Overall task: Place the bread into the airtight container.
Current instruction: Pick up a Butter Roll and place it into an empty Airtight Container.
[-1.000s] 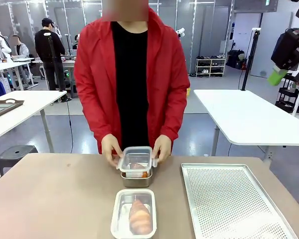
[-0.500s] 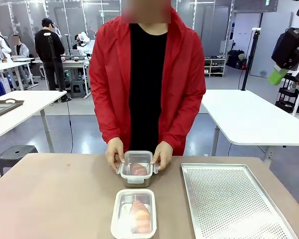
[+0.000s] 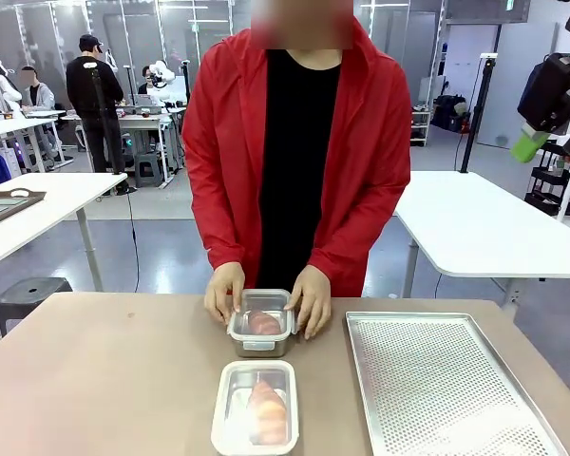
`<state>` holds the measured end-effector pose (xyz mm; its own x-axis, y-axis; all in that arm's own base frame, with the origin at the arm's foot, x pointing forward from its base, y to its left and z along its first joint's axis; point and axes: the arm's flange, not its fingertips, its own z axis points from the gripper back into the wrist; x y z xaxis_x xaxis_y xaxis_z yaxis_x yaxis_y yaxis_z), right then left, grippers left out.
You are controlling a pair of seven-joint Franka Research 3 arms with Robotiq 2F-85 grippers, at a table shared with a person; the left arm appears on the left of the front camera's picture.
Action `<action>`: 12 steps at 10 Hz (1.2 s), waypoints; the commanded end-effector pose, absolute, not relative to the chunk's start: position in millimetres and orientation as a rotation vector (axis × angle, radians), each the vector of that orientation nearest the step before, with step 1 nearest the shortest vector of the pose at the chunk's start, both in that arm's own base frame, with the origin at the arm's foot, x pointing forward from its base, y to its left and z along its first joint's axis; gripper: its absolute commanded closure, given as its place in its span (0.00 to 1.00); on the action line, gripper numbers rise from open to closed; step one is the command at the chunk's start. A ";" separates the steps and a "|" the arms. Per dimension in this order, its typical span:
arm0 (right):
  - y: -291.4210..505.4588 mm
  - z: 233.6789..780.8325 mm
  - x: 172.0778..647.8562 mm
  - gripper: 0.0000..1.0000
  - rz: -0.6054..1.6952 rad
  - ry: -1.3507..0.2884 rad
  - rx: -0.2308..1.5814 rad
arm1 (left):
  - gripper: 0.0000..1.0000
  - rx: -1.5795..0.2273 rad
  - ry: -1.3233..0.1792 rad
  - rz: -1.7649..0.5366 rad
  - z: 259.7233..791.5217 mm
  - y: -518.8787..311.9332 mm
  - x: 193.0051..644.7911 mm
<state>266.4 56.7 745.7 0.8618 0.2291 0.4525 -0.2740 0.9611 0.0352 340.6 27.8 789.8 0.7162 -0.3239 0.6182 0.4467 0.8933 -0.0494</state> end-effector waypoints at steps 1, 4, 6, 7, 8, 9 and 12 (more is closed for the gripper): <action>57.2 746.3 265.5 0.26 0.264 -0.457 0.102 | 0.00 -0.206 -0.645 -0.434 790.0 27.3 339.3; 57.2 746.3 265.5 0.26 0.264 -0.457 0.102 | 0.00 -0.206 -0.645 -0.434 790.0 27.3 339.3; 57.2 746.3 265.5 0.26 0.264 -0.457 0.102 | 0.00 -0.206 -0.645 -0.434 790.0 27.3 339.3; 57.2 746.3 265.5 0.26 0.264 -0.457 0.102 | 0.00 -0.206 -0.645 -0.434 790.0 27.3 339.3; 57.2 746.3 265.5 0.26 0.264 -0.457 0.102 | 0.00 -0.206 -0.645 -0.434 790.0 27.3 339.3; 57.2 746.3 265.5 0.26 0.264 -0.457 0.102 | 0.00 -0.206 -0.645 -0.434 790.0 27.3 339.3; 57.2 746.3 265.5 0.26 0.264 -0.457 0.102 | 0.00 -0.206 -0.645 -0.434 790.0 27.3 339.3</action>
<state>266.4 56.7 745.7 0.8618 0.2291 0.4525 -0.2740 0.9611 0.0352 340.6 27.8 789.8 0.7162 -0.3239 0.6182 0.4467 0.8933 -0.0494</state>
